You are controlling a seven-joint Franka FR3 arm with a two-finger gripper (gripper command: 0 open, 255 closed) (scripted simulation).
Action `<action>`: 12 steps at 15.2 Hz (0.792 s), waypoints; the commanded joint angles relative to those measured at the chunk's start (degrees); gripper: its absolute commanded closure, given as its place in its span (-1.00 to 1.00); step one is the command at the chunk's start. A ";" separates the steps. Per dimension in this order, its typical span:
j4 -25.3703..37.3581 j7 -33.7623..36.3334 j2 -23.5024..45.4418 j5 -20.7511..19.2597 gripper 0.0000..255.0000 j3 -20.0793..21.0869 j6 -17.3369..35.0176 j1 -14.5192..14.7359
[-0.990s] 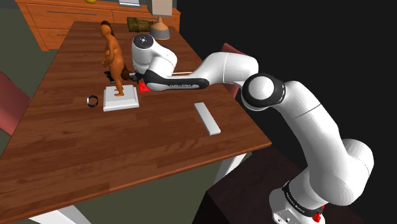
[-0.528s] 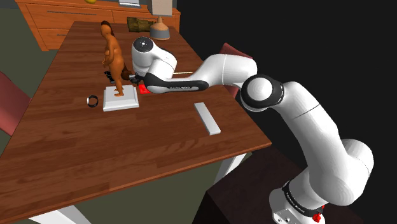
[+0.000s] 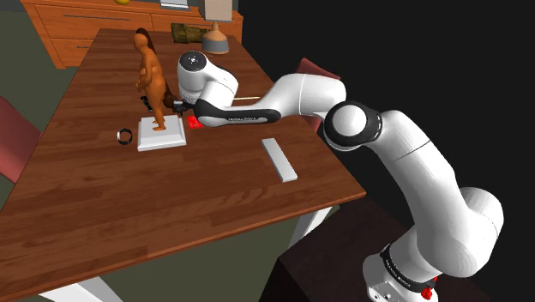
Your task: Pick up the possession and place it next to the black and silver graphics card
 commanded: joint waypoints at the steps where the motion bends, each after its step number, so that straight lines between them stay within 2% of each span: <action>1: -3.67 1.30 -2.50 0.14 -1.00 0.50 -0.17 -1.36; 4: -10.90 3.66 -8.25 0.98 -1.00 2.04 -1.22 -4.09; 12: -10.88 3.66 -8.24 0.98 -1.00 2.05 -1.23 -4.09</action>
